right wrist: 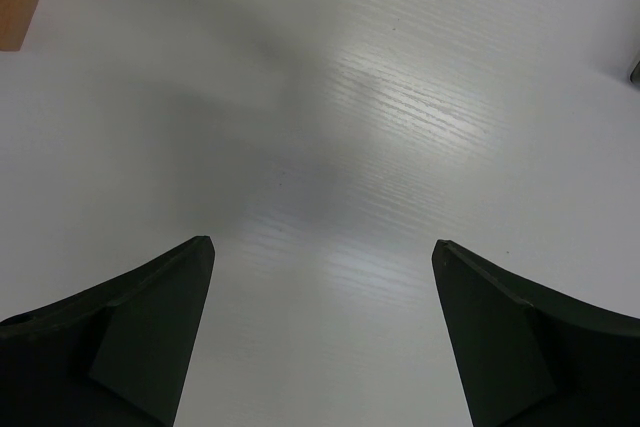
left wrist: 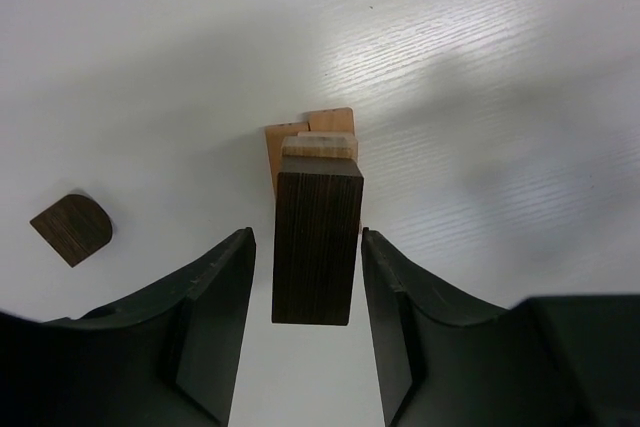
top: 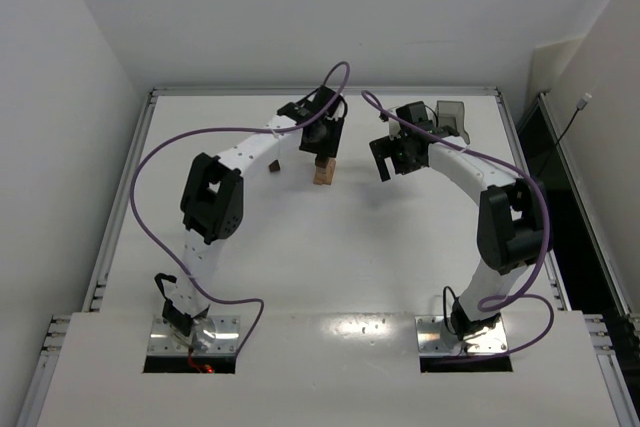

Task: Build the wood block tower

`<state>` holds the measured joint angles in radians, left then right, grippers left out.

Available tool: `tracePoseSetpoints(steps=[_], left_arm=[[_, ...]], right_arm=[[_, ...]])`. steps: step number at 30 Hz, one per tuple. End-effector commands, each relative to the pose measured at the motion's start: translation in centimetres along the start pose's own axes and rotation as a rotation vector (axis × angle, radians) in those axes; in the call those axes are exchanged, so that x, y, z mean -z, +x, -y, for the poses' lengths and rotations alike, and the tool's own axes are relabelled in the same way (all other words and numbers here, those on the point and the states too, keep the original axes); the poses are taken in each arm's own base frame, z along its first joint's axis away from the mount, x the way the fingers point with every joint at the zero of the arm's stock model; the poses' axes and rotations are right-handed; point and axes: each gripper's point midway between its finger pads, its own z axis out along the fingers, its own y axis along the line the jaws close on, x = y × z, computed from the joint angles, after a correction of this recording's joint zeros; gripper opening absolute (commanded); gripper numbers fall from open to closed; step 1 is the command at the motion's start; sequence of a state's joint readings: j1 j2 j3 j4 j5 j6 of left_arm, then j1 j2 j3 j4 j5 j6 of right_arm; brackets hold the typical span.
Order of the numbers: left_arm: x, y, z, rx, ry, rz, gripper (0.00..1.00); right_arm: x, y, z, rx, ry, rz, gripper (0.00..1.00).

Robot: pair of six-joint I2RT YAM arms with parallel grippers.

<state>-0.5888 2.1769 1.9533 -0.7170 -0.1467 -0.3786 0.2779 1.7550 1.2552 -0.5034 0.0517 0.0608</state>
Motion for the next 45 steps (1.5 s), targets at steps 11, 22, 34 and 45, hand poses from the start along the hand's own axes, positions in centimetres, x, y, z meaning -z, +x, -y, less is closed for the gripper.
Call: tracePoseSetpoints(steps=[11,22,34,45], left_arm=[[7.4,-5.5,1.5,-0.011,0.025,0.198,0.56],[15.0,-4.9,-6.5,-0.14,-0.086,0.35,0.56],[12.0,5.9,-18.5,-0.734,-0.035,0.108,0.42],[9.1,8.6,-20.1,-1.026,-0.138,0.19,0.59]], right_arm=[[0.5,-1.8,0.2,-0.002,0.004,0.053,0.88],[0.9,-1.6,-0.6,0.037,-0.029,0.061,0.88],[3.0,-2.5,-1.1,0.065,-0.08,0.126,0.88],[2.8,-2.0,-0.7,0.064,-0.061,0.115,0.88]])
